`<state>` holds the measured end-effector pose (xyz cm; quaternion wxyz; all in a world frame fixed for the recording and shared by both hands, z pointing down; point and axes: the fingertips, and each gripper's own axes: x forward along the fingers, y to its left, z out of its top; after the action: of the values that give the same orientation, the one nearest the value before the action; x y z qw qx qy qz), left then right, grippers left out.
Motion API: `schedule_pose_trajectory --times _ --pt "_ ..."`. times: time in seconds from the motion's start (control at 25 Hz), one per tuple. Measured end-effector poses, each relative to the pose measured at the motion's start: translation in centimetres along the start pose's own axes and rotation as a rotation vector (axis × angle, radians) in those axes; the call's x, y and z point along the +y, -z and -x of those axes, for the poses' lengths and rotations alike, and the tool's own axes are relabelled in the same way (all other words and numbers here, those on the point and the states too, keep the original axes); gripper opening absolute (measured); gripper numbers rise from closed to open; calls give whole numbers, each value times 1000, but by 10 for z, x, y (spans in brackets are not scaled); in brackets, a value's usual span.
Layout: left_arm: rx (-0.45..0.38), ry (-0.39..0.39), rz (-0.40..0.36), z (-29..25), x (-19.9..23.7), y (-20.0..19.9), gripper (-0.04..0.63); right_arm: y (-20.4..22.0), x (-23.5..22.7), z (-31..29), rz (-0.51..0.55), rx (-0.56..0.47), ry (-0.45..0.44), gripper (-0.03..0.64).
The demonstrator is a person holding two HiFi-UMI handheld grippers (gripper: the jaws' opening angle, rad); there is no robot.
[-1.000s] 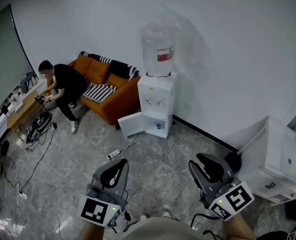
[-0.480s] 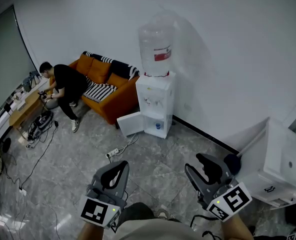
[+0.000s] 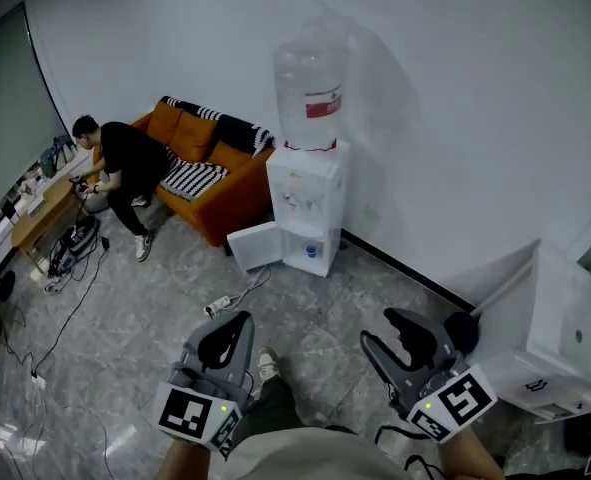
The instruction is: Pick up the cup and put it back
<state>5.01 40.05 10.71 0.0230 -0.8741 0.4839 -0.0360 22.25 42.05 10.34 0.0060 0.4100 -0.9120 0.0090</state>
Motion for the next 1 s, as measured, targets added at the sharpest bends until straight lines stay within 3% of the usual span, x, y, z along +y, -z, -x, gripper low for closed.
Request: schedule_pose_trajectory --times 0.32,0.6,0.88,1.0 --pt "15 9 19 -53 56 17 2 20 -37 -70 -37 34 31 193" --pt "31 15 29 -118 140 27 2 24 -75 -167 10 78 62 199" --pt "43 73 13 -189 231 29 2 24 -118 -276 -24 111 111 204" --pt "65 79 42 -215 270 33 2 26 -138 -320 -52 117 150 204"
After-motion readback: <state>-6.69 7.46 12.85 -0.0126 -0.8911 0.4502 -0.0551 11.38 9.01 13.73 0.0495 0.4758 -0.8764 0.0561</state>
